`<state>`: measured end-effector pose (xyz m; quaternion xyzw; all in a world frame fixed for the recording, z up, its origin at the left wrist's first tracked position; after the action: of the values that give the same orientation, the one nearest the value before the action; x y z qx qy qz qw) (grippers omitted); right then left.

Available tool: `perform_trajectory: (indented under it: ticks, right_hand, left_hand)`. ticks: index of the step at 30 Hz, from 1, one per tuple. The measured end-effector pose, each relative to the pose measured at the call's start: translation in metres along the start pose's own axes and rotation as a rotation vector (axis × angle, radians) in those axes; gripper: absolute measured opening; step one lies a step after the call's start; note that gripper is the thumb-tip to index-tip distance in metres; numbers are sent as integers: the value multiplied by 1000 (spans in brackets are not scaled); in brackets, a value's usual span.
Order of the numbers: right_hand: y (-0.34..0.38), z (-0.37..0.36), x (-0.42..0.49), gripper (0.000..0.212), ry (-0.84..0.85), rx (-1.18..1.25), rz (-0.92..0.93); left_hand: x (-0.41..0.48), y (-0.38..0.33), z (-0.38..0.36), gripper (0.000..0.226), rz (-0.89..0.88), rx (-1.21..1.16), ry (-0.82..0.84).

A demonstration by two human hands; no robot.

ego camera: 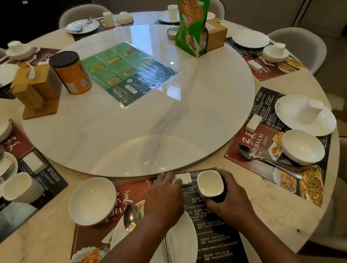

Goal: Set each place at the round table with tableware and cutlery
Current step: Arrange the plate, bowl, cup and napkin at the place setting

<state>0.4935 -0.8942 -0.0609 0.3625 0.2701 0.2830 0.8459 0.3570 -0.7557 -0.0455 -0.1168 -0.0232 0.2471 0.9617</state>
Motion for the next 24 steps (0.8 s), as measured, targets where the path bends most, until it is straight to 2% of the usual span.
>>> perform_trajectory:
  ticks: [7, 9, 11, 12, 14, 16, 17, 19, 21, 24]
  right_hand:
    - [3, 1, -2, 83, 42, 3, -13]
    - [4, 4, -8, 88, 69, 3, -26]
    - [1, 6, -17, 93, 28, -13, -73]
    - [0, 8, -24, 89, -13, -19, -101]
    - [-2, 10, -41, 61, -70, -1, -160]
    - [-4, 5, -61, 29, -17, -23, -198]
    - [-5, 0, -71, 22, 31, -44, -195]
    - [-4, -13, -89, 21, 108, -90, -166]
    - [-1, -28, -102, 32, 163, -137, -132]
    - [7, -44, -110, 39, 175, -150, -121]
  left_hand:
    - [-3, 2, -2, 50, 14, -4, 13]
    - [-10, 4, 3, 49, 27, -33, -39]
    - [-24, 11, 15, 40, 43, -75, -152]
    - [-35, 17, 20, 36, 51, -102, -212]
    - [-63, 34, 26, 31, 91, -148, -291]
    - [-96, 52, 29, 28, 179, -160, -291]
    - [-113, 61, 29, 27, 225, -159, -286]
    - [-143, 73, 28, 22, 343, -212, -260]
    - [-167, 83, 23, 22, 468, -306, -209]
    - [-183, 92, 12, 20, 555, -434, -127]
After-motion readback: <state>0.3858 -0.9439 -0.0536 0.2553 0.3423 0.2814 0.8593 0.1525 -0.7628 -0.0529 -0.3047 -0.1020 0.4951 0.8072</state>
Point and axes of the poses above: each hand's wrist, its own x-axis towards the middle knuckle, its own z-axis out of the back of the hand, y = z × x, the point moved 1 cm from there along x, towards the middle knuckle, and after that the axes turned 6 degrees about -z, right-handed, at the moved point
